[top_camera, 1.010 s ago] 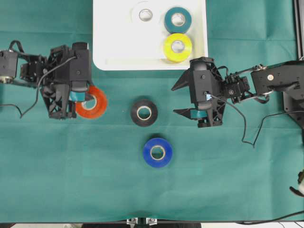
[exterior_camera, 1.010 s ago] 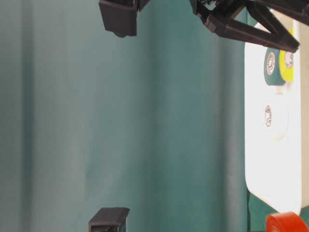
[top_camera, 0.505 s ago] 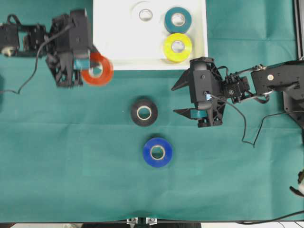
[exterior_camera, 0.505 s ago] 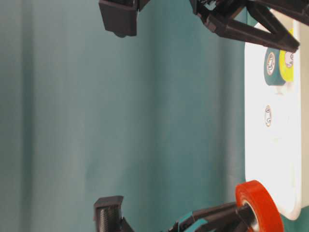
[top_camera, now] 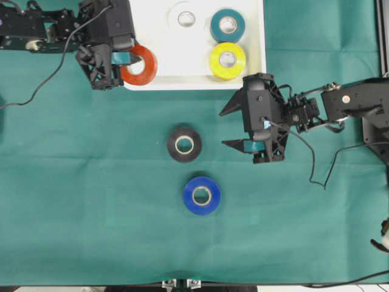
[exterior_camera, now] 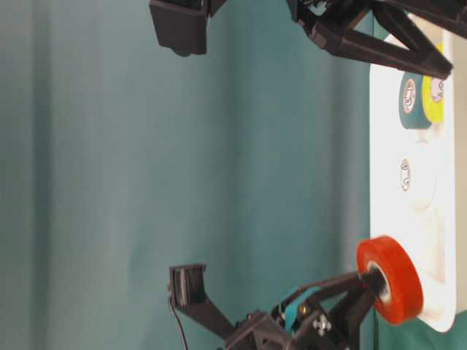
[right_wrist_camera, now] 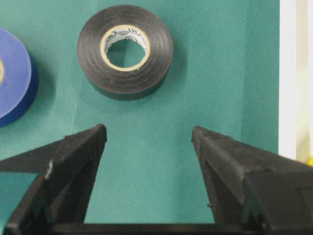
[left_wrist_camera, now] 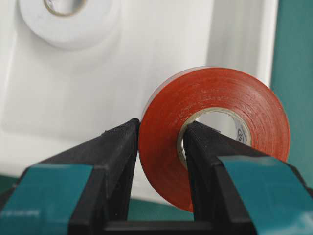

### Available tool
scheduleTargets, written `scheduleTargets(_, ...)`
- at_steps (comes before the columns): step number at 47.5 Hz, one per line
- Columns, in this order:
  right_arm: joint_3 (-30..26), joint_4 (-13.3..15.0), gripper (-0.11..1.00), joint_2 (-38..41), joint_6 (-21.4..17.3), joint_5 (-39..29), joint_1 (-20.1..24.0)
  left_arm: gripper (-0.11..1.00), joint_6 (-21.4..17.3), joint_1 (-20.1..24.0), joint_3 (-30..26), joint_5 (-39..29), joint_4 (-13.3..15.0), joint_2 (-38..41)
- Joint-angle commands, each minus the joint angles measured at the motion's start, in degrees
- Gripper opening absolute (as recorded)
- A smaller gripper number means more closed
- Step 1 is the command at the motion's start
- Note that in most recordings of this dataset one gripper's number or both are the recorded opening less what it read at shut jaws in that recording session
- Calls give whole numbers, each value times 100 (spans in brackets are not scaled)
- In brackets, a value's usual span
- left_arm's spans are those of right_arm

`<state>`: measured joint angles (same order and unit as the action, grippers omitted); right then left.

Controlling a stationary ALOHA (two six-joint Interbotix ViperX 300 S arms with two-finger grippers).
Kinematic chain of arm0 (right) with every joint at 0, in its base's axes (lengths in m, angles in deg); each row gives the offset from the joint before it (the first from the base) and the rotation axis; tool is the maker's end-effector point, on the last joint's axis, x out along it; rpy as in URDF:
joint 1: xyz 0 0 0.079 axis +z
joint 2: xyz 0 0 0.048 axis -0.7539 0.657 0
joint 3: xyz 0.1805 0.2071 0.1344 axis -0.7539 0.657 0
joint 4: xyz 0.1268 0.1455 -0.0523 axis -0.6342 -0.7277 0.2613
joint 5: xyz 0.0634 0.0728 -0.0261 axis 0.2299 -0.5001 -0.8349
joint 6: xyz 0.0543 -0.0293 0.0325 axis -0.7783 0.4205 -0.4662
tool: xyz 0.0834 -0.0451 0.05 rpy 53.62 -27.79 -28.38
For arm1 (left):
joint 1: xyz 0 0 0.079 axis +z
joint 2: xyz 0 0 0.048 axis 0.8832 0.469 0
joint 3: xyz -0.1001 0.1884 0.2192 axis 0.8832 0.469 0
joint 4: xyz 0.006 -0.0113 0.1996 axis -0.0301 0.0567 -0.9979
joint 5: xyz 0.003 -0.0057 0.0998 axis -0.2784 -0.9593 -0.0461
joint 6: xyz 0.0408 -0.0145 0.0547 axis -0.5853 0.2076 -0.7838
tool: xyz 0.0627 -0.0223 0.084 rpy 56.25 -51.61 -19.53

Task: Put the tape alternately from left to right into the white case.
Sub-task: 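Lift the red roll with the left gripper and carry it into the tray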

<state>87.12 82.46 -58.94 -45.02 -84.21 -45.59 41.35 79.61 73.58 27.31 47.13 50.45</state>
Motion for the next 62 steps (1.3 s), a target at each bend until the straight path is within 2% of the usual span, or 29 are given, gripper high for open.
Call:
scheduleTargets(1, -88, -9, 80, -53, -9, 44, 18, -3, -9, 97, -167, 97, 0, 62)
scheduleTargets(22, -62, -9, 80, -53, 0, 44, 18, -3, -9, 237, -527, 97, 0, 536)
scheduleTargets(62, -62, -9, 80, -53, 0, 44, 18, -3, 0, 237, -519, 97, -9, 580)
